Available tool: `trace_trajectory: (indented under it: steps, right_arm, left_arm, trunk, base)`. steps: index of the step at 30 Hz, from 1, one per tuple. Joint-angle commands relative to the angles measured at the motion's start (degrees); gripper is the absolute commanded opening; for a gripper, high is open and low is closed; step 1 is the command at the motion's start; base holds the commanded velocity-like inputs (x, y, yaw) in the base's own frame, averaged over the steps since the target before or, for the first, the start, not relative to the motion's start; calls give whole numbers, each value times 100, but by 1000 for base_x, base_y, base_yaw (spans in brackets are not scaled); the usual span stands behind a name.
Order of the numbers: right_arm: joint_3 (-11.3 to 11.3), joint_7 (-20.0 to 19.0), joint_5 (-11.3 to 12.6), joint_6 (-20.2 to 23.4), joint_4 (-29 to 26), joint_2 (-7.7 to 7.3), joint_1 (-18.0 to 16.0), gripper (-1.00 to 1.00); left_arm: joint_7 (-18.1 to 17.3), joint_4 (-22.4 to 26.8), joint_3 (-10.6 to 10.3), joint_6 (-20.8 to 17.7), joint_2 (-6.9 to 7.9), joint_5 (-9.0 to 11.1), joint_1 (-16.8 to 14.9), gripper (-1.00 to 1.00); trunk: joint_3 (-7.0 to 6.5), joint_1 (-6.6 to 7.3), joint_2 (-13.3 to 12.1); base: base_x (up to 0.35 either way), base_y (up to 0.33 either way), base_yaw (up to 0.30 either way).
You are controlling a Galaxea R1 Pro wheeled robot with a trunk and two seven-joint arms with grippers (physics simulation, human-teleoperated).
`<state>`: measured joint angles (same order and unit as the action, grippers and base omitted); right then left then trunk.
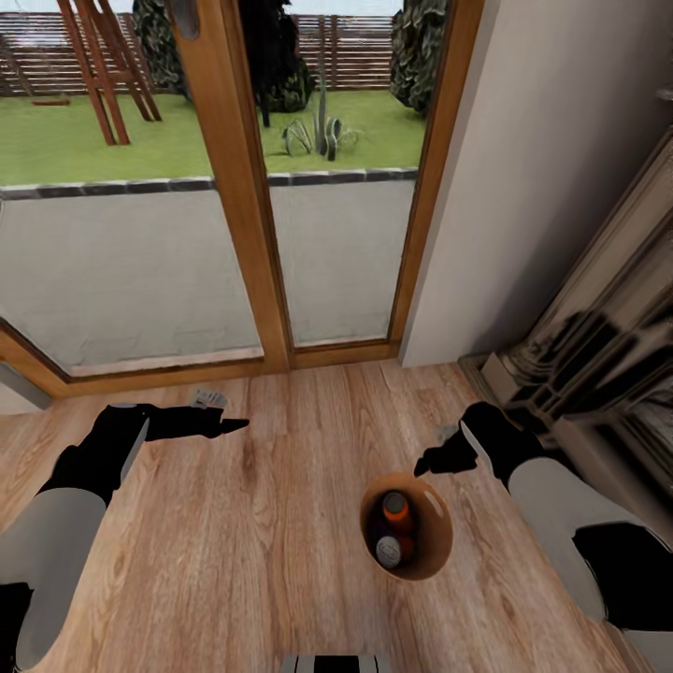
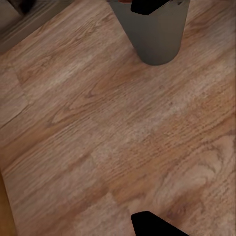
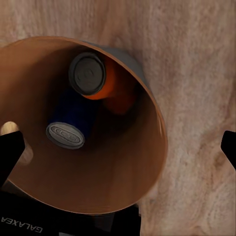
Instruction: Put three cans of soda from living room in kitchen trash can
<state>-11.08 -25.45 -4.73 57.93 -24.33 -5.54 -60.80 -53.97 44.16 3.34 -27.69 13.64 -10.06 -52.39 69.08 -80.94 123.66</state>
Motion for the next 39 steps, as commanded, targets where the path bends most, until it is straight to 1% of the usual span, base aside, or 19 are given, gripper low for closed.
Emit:
trace_trajectory:
  steps: [1,2,4,11,17,19,21,22,26,28,30,31,33,34,35,36,37,39]
  right_arm:
    - [0,-1,-1,0,-46,-9,43,100]
    - [0,-1,-1,0,-97,-19,87,100]
    - [0,-3,-1,4,-408,-72,313,100]
    - [1,-6,-10,6,-657,-119,538,100]
    - [-4,-26,-11,-3,-724,-249,780,100]
    - [-5,-27,-15,-5,-751,-262,847,100]
    - [-10,-35,-22,-7,-932,-282,1006,100]
    - [-18,-33,-29,-5,-1172,-289,1149,100]
    - [-33,-21,-44,9,-1826,-290,1573,100]
    - [-35,-16,-51,37,-2457,-301,2036,100]
    - [-32,-14,-55,45,-2691,-307,2214,100]
    - [-29,-14,-58,43,-2849,-313,2351,100]
    - [-28,-13,-60,35,-2950,-317,2462,100]
    - [-21,-14,-61,25,-3014,-320,2573,100]
    - [-18,-14,-61,20,-3037,-323,2638,100]
    - [-13,-12,-62,-15,-3092,-342,2842,100]
    - [-12,-12,-62,-63,-3106,-356,2911,100]
    - [-14,-12,-63,-253,-3126,-401,3052,100]
  left_arm:
    - [0,3,0,0,0,0,0,100]
    - [0,7,0,0,-1,0,0,100]
    - [0,-6,0,0,-1,-19,0,100]
    - [72,-25,0,-14,-2,-28,23,100]
    - [171,40,3,-65,-2,-46,279,100]
    - [184,21,5,-55,0,-50,350,100]
    - [231,26,8,-39,-1,-40,589,100]
    - [324,43,10,-30,-1,-28,766,100]
    - [605,80,9,-8,0,-9,991,100]
    - [792,82,6,7,1,-5,1131,100]
    - [839,76,7,19,3,-2,1231,100]
    - [872,58,11,79,6,-3,1357,100]
    - [891,47,16,211,17,0,1497,100]
    - [904,43,20,354,32,1,1659,100]
    - [909,41,23,414,38,2,1747,100]
    - [934,39,76,551,50,3,2013,100]
    - [951,36,138,601,52,3,2103,100]
    - [1003,29,328,753,51,0,2279,100]
  trunk:
    - [-28,22,-42]
    - [-55,44,-82]
    - [-109,88,-162]
    - [-298,242,-443]
    - [-460,374,-683]
    - [-514,418,-764]
    - [-567,462,-844]
    - [-594,484,-884]
    - [-702,571,-1044]
    - [-756,615,-1125]
    - [-810,659,-1205]
    - [-837,681,-1245]
    - [-891,725,-1325]
    - [-918,747,-1365]
    - [-945,769,-1405]
    - [-972,791,-1445]
    - [-999,813,-1486]
    - [-1053,857,-1566]
  base:
    - [0,0,0]
    - [0,0,0]
    - [0,0,0]
    - [0,0,0]
    - [0,0,0]
    - [0,0,0]
    - [0,0,0]
    - [0,0,0]
    - [0,0,0]
    - [0,0,0]
    - [0,0,0]
    - [0,0,0]
    - [0,0,0]
    - [0,0,0]
    - [0,0,0]
    - [0,0,0]
    - [0,0,0]
    - [0,0,0]
